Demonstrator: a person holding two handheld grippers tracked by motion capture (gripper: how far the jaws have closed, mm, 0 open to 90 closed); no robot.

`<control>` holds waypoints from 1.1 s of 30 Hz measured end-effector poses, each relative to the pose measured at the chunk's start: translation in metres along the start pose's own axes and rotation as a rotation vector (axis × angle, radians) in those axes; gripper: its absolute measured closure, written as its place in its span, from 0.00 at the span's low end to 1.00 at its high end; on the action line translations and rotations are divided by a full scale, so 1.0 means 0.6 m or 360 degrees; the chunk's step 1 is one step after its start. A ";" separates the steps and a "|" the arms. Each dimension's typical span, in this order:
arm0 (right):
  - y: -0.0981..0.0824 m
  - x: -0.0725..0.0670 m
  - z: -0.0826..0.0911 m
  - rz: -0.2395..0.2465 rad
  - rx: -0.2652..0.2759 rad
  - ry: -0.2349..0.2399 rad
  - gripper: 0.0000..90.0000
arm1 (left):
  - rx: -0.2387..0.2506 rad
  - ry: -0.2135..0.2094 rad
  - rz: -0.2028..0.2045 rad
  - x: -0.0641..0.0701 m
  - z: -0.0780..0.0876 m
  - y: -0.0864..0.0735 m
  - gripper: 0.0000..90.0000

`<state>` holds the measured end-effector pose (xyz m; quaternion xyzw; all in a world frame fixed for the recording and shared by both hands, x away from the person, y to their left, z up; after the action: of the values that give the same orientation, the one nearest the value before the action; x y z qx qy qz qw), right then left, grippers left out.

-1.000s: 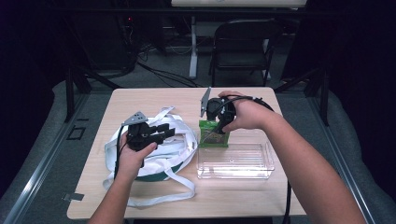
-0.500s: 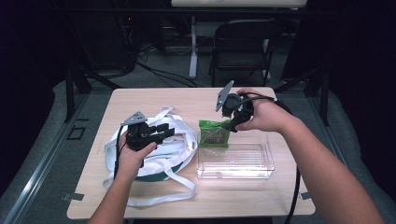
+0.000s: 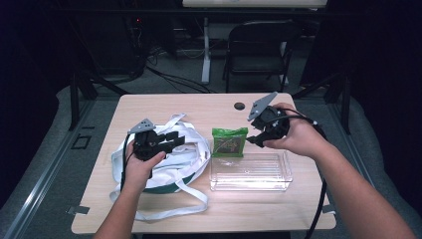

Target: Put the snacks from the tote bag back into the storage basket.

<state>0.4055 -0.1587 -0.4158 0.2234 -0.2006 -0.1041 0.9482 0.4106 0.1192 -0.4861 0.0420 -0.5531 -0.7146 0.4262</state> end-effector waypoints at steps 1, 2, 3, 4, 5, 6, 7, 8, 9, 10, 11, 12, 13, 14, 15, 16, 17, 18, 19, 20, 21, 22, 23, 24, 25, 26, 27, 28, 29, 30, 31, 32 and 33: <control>-0.004 -0.002 0.002 -0.0020 0.0002 -0.0006 0.54 | -0.0002 0.0001 0.0003 0.000 0.000 0.000 0.66; -0.007 -0.004 0.002 -0.0053 0.0015 -0.0015 0.55 | -0.0002 0.0002 0.0005 0.000 0.000 0.000 0.66; -0.011 -0.005 0.004 -0.0068 0.0023 -0.0029 0.55 | -0.0002 0.0002 0.0005 -0.001 0.000 0.000 0.66; -0.014 -0.007 0.005 -0.0096 0.0040 -0.0036 0.55 | -0.0002 0.0003 0.0004 -0.001 0.000 0.000 0.66; -0.016 -0.009 0.006 -0.0133 0.0067 -0.0042 0.56 | -0.0005 0.0005 -0.0003 -0.002 0.000 0.000 0.66; -0.018 -0.011 0.007 -0.0166 0.0082 -0.0042 0.57 | -0.0003 0.0005 0.0008 -0.001 -0.001 -0.001 0.66; -0.020 -0.013 0.008 -0.0201 0.0108 -0.0049 0.57 | -0.0003 0.0005 0.0008 -0.001 -0.001 -0.001 0.66; -0.022 -0.015 0.009 -0.0226 0.0121 -0.0047 0.57 | -0.0003 0.0006 0.0009 -0.001 -0.001 -0.001 0.66; -0.024 -0.017 0.009 -0.0244 0.0128 -0.0060 0.58 | -0.0003 0.0005 0.0008 -0.001 -0.001 -0.001 0.66; -0.026 -0.019 0.010 -0.0265 0.0135 -0.0068 0.58 | -0.0004 0.0007 0.0009 -0.002 -0.001 -0.002 0.66; -0.029 -0.021 0.011 -0.0293 0.0156 -0.0075 0.58 | -0.0006 0.0007 0.0010 -0.002 -0.001 -0.002 0.66; -0.030 -0.022 0.011 -0.0312 0.0171 -0.0081 0.58 | -0.0008 0.0008 0.0009 -0.002 -0.001 -0.002 0.66; -0.032 -0.025 0.011 -0.0340 0.0190 -0.0084 0.59 | -0.0009 0.0010 0.0009 -0.003 -0.001 -0.002 0.66; -0.034 -0.027 0.010 -0.0365 0.0206 -0.0093 0.60 | -0.0006 0.0011 0.0012 -0.003 0.000 -0.002 0.66; -0.038 -0.029 0.008 -0.0383 0.0204 -0.0103 0.60 | -0.0005 0.0010 0.0012 -0.004 0.000 -0.002 0.66; -0.041 -0.032 0.005 -0.0399 0.0207 -0.0110 0.60 | -0.0004 0.0012 0.0009 -0.004 -0.001 -0.002 0.66; -0.043 -0.034 0.003 -0.0408 0.0211 -0.0116 0.60 | -0.0004 0.0013 0.0011 -0.004 -0.001 -0.003 0.66; -0.047 -0.037 0.001 -0.0415 0.0201 -0.0128 0.60 | -0.0004 0.0013 0.0011 -0.005 -0.001 -0.003 0.66; -0.050 -0.039 0.000 -0.0411 0.0198 -0.0133 0.60 | -0.0004 0.0014 0.0011 -0.005 -0.001 -0.003 0.66; -0.053 -0.041 -0.002 -0.0408 0.0201 -0.0140 0.60 | -0.0003 0.0015 0.0011 -0.005 -0.001 -0.003 0.66; -0.057 -0.044 -0.005 -0.0407 0.0209 -0.0148 0.60 | -0.0003 0.0015 0.0014 -0.005 -0.001 -0.003 0.66; -0.060 -0.047 -0.008 -0.0420 0.0222 -0.0153 0.60 | -0.0004 0.0016 0.0017 -0.006 -0.001 -0.003 0.66; -0.066 -0.051 -0.014 -0.0434 0.0232 -0.0157 0.60 | -0.0006 0.0018 0.0016 -0.006 -0.001 -0.003 0.66; -0.071 -0.056 -0.018 -0.0458 0.0243 -0.0155 0.60 | -0.0007 0.0018 0.0016 -0.006 -0.001 -0.003 0.66; -0.077 -0.060 -0.023 -0.0472 0.0258 -0.0148 0.60 | -0.0007 0.0018 0.0019 -0.006 -0.001 -0.004 0.66; -0.081 -0.064 -0.027 -0.0482 0.0251 -0.0146 0.60 | -0.0008 0.0020 0.0019 -0.007 -0.001 -0.004 0.66; -0.087 -0.067 -0.032 -0.0480 0.0242 -0.0166 0.60 | -0.0008 0.0021 0.0018 -0.007 -0.001 -0.004 0.66; -0.092 -0.072 -0.037 -0.0479 0.0227 -0.0184 0.60 | -0.0010 0.0022 0.0017 -0.008 -0.002 -0.004 0.66; -0.096 -0.078 -0.042 -0.0479 0.0223 -0.0196 0.60 | -0.0011 0.0022 0.0017 -0.008 -0.002 -0.005 0.66; -0.099 -0.082 -0.044 -0.0476 0.0218 -0.0197 0.60 | -0.0014 0.0023 0.0021 -0.008 -0.002 -0.005 0.66; -0.100 -0.087 -0.045 -0.0483 0.0229 -0.0196 0.60 | -0.0014 0.0024 0.0022 -0.008 -0.002 -0.005 0.66; -0.102 -0.092 -0.046 -0.0501 0.0246 -0.0193 0.60 | -0.0013 0.0024 0.0023 -0.008 -0.002 -0.005 0.66; -0.104 -0.096 -0.046 -0.0511 0.0272 -0.0188 0.60 | -0.0012 0.0024 0.0024 -0.008 -0.002 -0.005 0.66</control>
<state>0.3592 -0.1862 -0.4867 0.3259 -0.2259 -0.2497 0.8834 0.4124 0.1214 -0.4913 0.0417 -0.5475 -0.7131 0.4359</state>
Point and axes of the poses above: each handheld gripper's, and its own axes: z roughly backward along the jaws, y roughly out of its top, x roughly to its right, the point moved 7 cm from there along -z, roughly forward along the jaws, and after that the axes turned 9 degrees about z, right-handed, at the moved point
